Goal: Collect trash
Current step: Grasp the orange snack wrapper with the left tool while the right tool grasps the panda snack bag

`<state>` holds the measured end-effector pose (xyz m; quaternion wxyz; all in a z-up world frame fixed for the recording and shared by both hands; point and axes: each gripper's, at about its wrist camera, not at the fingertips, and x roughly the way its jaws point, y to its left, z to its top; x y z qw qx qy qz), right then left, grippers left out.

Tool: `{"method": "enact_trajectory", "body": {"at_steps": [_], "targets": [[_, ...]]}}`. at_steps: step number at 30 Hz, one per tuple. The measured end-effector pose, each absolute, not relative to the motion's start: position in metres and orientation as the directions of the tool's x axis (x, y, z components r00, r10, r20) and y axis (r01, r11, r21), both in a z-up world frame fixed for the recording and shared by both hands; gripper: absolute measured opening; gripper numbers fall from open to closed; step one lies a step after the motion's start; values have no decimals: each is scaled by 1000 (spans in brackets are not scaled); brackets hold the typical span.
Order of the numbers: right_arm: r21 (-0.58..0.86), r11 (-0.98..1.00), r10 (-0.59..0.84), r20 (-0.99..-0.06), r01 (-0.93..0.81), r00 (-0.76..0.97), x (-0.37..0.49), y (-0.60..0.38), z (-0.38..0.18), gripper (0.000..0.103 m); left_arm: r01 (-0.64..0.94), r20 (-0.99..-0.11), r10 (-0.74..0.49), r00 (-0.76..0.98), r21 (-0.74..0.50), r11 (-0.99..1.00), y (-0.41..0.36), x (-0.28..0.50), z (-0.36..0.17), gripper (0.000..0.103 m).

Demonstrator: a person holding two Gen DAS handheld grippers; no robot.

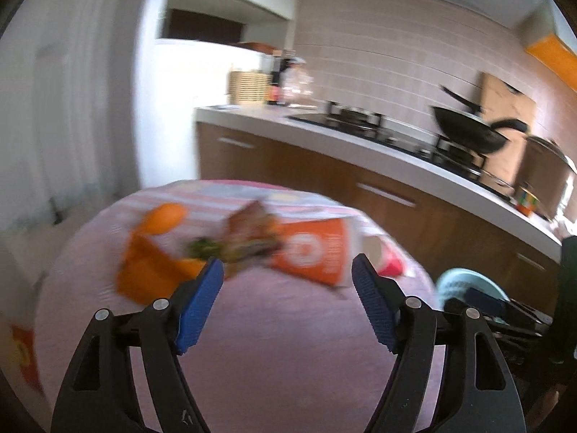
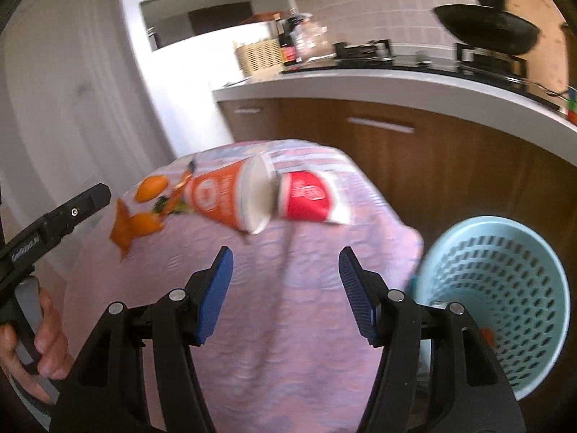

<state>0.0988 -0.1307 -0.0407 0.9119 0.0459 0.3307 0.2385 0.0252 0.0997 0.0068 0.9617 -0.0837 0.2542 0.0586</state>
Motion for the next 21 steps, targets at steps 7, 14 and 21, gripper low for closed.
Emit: {"method": "enact_trajectory", "body": {"at_steps": [7, 14, 21], "targets": [[256, 852, 508, -614, -457, 604, 108, -69, -61, 57, -296, -497, 224, 838, -71, 952, 165, 8, -15, 81], [225, 851, 492, -659, -475, 569, 117, -30, -78, 57, -255, -632, 155, 759, -69, 965, 187, 40, -50, 81], [237, 855, 484, -682, -461, 548, 126, -29, -84, 57, -304, -725, 231, 649, 32, 952, 193, 75, -73, 81]]}}
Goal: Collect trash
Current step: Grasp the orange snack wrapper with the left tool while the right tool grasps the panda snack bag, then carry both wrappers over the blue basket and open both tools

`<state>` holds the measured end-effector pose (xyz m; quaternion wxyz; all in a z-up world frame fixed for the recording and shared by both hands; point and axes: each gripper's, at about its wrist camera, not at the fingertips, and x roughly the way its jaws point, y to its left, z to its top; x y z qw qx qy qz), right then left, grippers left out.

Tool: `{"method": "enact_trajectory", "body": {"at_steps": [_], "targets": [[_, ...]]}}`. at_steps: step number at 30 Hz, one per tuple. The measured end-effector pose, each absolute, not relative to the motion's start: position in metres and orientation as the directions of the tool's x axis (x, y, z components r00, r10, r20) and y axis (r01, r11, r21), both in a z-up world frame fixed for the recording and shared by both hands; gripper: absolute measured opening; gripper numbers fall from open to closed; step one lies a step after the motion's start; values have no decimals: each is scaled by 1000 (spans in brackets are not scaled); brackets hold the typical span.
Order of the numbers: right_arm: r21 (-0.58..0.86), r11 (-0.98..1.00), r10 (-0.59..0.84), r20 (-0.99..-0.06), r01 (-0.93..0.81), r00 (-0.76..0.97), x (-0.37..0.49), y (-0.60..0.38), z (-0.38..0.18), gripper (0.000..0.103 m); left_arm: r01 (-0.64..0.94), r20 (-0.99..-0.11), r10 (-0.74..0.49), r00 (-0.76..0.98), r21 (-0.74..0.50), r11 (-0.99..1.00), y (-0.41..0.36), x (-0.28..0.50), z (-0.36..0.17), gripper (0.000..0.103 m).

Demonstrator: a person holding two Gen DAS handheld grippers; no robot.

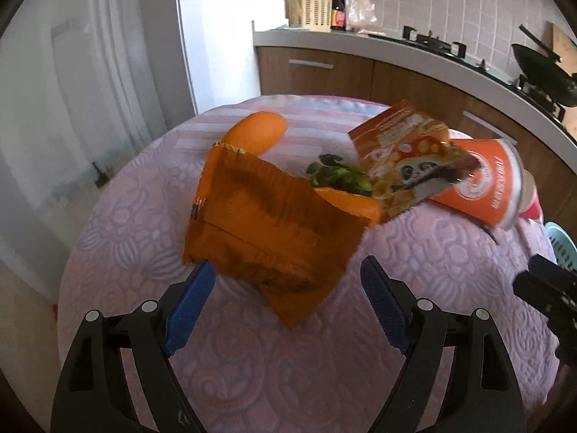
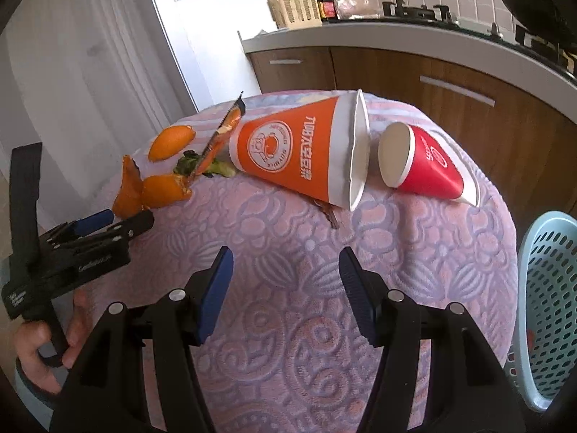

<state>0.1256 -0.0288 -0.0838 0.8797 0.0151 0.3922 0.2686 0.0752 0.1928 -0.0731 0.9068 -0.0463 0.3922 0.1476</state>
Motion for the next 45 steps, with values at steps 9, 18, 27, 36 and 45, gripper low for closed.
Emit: {"method": "enact_trajectory", "body": {"at_steps": [9, 18, 27, 36, 45], "targets": [[225, 817, 529, -660, -531, 534, 122, -5, -66, 57, -319, -740, 201, 642, -20, 948, 210, 73, -79, 38], [236, 800, 553, -646, -551, 526, 160, 36, -43, 57, -346, -661, 148, 736, -179, 921, 244, 49, -67, 18], [334, 796, 575, -675, -504, 462, 195, 62, -55, 34, -328, -629, 149, 763, -178, 928, 237, 44, -64, 11], [268, 813, 543, -671, -517, 506, 189, 77, -58, 5, -308, -599, 158, 785, -157, 938, 229, 43, -60, 7], [228, 820, 544, -598, -525, 589, 151, 42, -21, 5, -219, -504, 71, 861, -241, 945, 217, 21, -39, 7]]}}
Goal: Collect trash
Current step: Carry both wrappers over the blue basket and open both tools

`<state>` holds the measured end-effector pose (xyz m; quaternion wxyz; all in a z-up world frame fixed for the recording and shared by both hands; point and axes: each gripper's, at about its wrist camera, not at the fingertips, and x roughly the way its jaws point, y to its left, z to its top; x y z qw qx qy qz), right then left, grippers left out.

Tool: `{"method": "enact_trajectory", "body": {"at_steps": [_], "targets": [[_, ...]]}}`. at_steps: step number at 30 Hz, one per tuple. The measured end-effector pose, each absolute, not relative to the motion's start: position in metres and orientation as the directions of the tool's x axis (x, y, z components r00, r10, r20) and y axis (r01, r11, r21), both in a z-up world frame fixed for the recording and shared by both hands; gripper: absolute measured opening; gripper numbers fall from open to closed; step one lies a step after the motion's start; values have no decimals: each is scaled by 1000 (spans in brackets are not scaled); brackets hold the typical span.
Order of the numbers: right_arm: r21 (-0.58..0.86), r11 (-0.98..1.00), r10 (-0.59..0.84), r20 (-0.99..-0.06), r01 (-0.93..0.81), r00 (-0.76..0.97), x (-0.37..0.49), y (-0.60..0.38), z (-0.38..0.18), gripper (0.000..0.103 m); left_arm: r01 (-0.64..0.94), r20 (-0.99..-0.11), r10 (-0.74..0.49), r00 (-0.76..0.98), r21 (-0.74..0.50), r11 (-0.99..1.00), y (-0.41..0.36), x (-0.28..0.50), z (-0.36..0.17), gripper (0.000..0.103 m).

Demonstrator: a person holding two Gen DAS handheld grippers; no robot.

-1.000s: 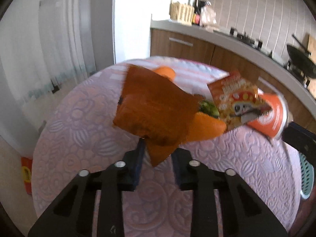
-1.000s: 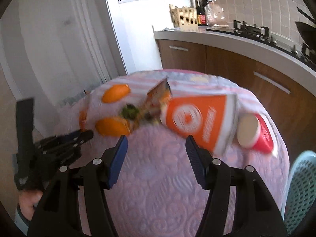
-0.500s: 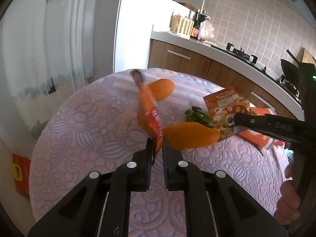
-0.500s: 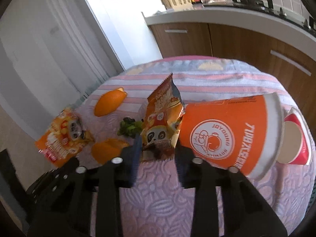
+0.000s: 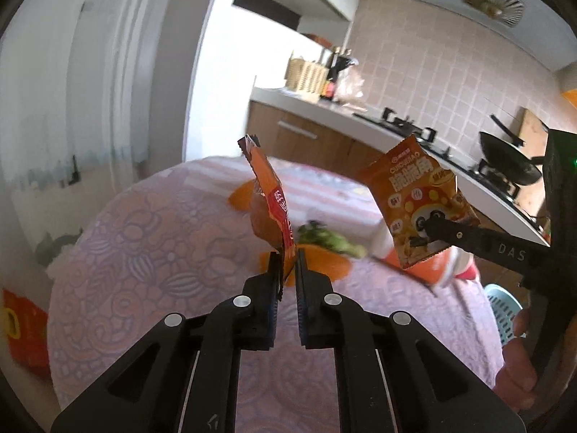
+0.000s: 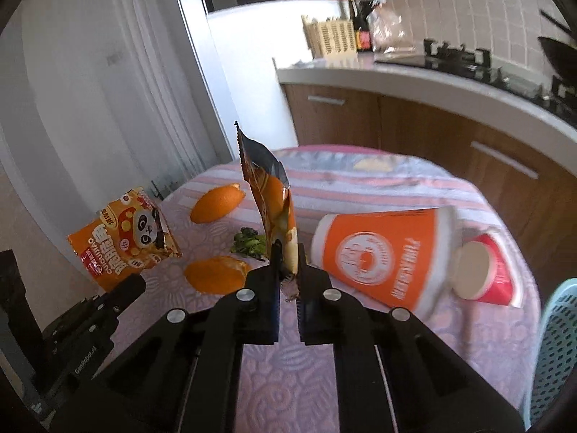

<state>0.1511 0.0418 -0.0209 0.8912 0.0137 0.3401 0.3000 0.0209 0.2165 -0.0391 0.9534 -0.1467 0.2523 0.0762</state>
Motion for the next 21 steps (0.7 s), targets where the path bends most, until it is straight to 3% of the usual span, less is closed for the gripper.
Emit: {"method": "enact_trajectory", "body": {"at_steps": [10, 21], "targets": [[222, 877, 472, -559, -425, 682, 122, -45, -1, 6, -33, -465, -75, 882, -220, 975, 141, 32, -6, 7], [217, 962, 263, -573, -166, 776, 106, -193, -10, 6, 236, -457, -279, 844, -150, 960, 24, 62, 25, 7]]}}
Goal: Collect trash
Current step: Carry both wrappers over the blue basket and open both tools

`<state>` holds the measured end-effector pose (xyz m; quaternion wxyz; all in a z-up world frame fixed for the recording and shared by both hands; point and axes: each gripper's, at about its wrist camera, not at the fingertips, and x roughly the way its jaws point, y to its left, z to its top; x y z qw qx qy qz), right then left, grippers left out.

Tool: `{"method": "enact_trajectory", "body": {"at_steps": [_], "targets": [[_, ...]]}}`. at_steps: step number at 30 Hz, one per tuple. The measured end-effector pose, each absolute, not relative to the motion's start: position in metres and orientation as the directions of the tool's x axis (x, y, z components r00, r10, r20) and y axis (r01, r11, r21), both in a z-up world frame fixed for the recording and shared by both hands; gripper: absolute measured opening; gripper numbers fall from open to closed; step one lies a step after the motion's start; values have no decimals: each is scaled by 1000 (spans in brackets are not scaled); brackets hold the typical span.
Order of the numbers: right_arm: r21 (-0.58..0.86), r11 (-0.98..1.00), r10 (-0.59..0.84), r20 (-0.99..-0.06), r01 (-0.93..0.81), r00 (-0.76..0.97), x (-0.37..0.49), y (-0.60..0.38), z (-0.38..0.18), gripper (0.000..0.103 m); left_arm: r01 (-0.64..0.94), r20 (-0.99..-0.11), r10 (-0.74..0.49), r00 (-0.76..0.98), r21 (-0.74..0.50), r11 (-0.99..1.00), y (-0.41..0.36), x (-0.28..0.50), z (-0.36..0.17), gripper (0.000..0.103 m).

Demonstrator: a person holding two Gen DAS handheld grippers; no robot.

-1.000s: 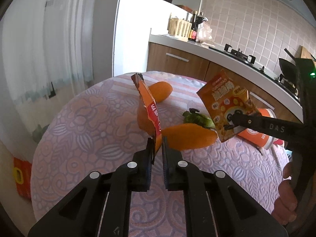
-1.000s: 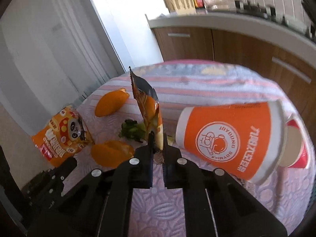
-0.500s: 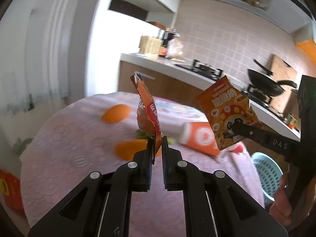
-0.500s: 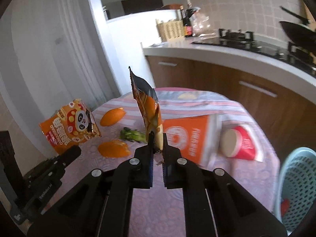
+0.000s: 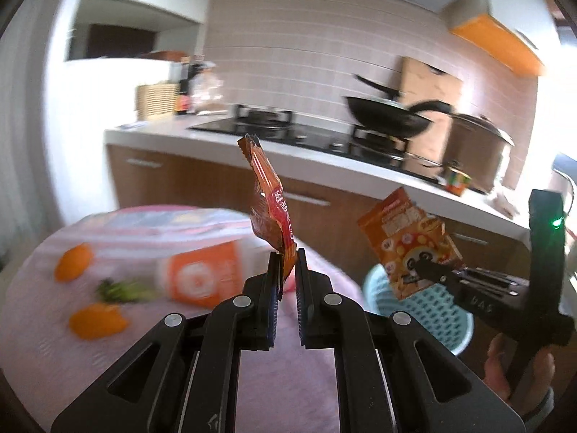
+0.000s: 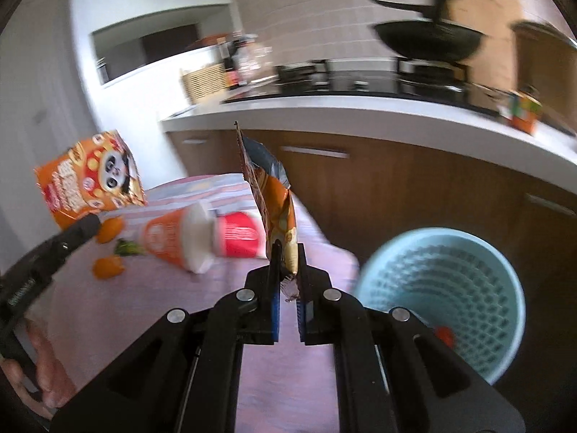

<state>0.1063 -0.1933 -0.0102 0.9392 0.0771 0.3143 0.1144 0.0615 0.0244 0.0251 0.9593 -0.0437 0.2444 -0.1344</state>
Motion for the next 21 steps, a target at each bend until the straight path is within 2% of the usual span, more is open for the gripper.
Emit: {"method": "enact_trajectory", "body": {"at_steps": [7, 14, 21], "targets": [[255, 967, 165, -599, -8, 783, 103, -270, -31, 5, 393, -526, -410, 745, -152, 907, -67, 87, 10, 7], [295, 949, 120, -661, 108, 741, 108, -326, -68, 6, 451, -617, -450, 645, -168, 877, -125, 114, -24, 7], [302, 937, 98, -712, 177, 695, 114, -355, -100, 6, 474, -683, -439, 584, -151, 867, -160, 131, -50, 7]]}}
